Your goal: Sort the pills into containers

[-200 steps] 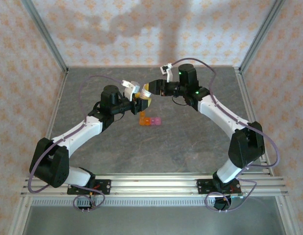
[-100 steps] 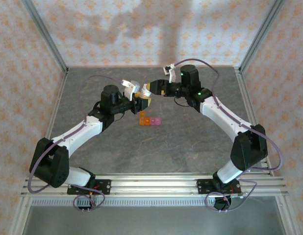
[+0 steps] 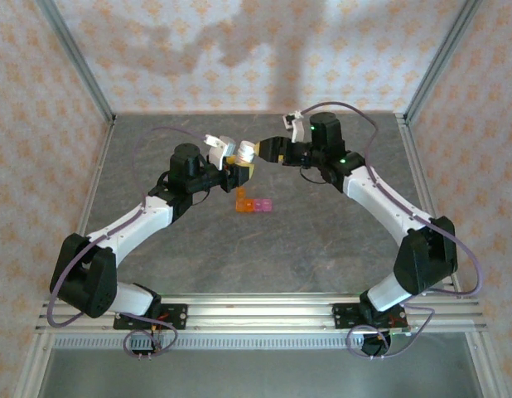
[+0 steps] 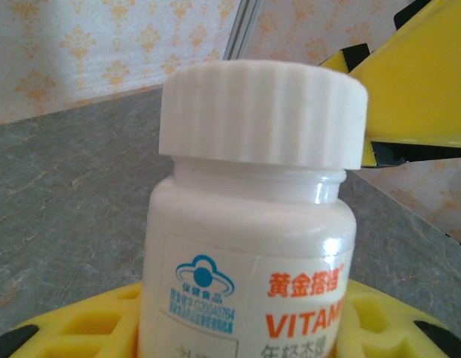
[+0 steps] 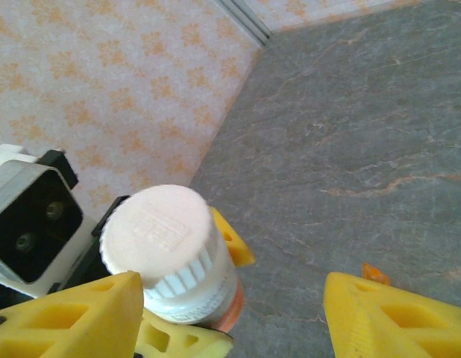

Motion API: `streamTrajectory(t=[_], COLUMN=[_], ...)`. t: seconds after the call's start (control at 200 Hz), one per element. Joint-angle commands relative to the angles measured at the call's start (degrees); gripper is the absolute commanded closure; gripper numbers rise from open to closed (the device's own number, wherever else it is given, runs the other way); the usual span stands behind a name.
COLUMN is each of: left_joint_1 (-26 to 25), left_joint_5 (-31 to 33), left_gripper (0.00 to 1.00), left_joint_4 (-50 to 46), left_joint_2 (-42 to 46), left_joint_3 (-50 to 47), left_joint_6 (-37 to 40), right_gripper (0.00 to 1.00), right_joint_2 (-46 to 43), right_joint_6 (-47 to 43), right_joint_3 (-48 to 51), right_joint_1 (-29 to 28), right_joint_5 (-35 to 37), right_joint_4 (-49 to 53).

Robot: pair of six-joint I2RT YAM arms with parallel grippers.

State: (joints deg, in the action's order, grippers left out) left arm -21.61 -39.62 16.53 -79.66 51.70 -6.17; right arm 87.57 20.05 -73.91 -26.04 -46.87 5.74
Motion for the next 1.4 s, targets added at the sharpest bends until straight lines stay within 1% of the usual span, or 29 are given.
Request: streamTrajectory(t=[0.0,0.12,0.235,0.315,0.4,0.501,0.606,0.731,1.226,1.306,1.396], left_joint_1=[0.5,0.4,0.4,0.4,0.4,0.4,0.4,0.4,0.5,0.4,0.4], left_joint_5=[-0.4,-0.4,-0.4,-0.5,-0.6,-0.6,-0.6,-0.7,-0.9,-0.9,-0.9], left_gripper=[1.00,1.00,1.00,1.00,1.00,1.00,1.00,1.00,1.00,1.00,1.00], left_joint_4=[3.1,3.2,3.2,3.3,3.5,3.5,4.0,4.2,4.1,4.1,4.0], left_joint_2=[1.0,1.0,0.9,0.8,0.6,0.4,0.4,0.5,1.0,1.1,1.1], left_joint_3=[2.1,2.0,2.1,2.1,2.1,2.1,2.0,2.0,1.7,1.7,1.6], left_joint_6=[0.7,0.7,0.7,0.7,0.5,0.6,0.0,-0.3,-0.2,-0.2,-0.2], right_gripper=[0.35,0.35,0.34,0.31,0.26,0.23,0.22,0.23,0.30,0.35,0.45], right_joint_2=[-2.0,-3.4,-4.9,-5.6,-5.6,-4.4,-2.3,0.1,4.5,5.3,6.0], right_joint_6=[-1.1,-0.7,1.5,3.5,3.9,3.4,2.6,2.8,3.6,3.8,4.0], right_joint_3=[1.1,2.1,2.9,2.9,1.5,-1.0,-4.0,-6.2,-9.6,-10.4,-11.1], right_joint_1=[0.6,0.9,0.9,0.7,-0.3,-2.3,-4.0,-4.9,-6.0,-6.0,-6.0], right_joint_5=[2.1,2.5,1.8,1.4,2.1,3.2,4.7,5.4,5.9,5.1,4.4], right_joint_4=[1.3,1.1,-1.0,-2.7,-2.4,-1.1,0.7,1.2,1.3,1.2,1.0])
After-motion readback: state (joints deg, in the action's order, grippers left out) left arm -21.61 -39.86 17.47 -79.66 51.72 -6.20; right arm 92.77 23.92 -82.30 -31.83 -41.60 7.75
